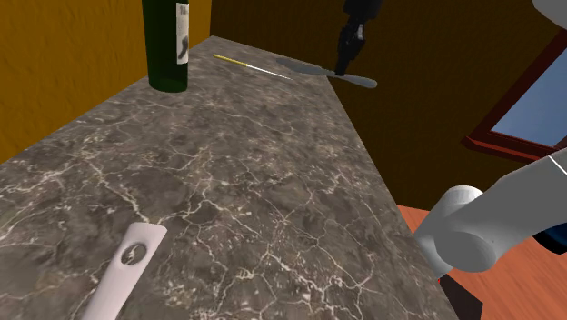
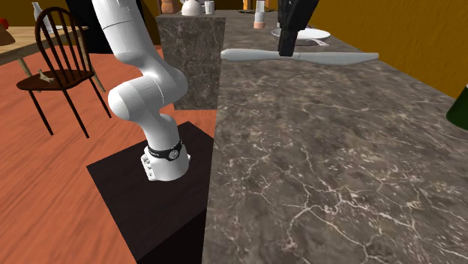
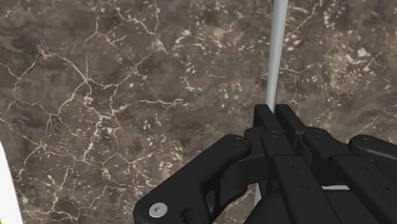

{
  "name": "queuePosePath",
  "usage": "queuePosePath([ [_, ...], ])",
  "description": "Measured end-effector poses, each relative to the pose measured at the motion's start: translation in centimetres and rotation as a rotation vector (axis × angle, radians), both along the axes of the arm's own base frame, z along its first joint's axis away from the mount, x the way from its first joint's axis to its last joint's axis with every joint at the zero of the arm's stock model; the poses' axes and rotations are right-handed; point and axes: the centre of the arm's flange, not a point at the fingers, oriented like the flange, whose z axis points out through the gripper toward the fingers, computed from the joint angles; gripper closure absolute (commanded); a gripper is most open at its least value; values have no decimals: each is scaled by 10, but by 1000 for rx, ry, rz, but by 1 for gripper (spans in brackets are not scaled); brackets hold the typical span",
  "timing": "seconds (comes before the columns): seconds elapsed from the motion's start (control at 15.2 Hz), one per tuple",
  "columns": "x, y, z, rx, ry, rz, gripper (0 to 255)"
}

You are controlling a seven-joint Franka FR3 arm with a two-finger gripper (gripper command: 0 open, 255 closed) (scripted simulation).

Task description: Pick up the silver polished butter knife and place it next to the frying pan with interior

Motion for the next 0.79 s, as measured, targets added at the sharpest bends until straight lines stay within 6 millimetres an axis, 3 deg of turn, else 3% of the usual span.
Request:
queuePosePath([
  [0.4, -47, 42, 9, 1, 0, 2, 255],
  [0.79, -114, 90, 5, 0, 0, 1, 255],
])
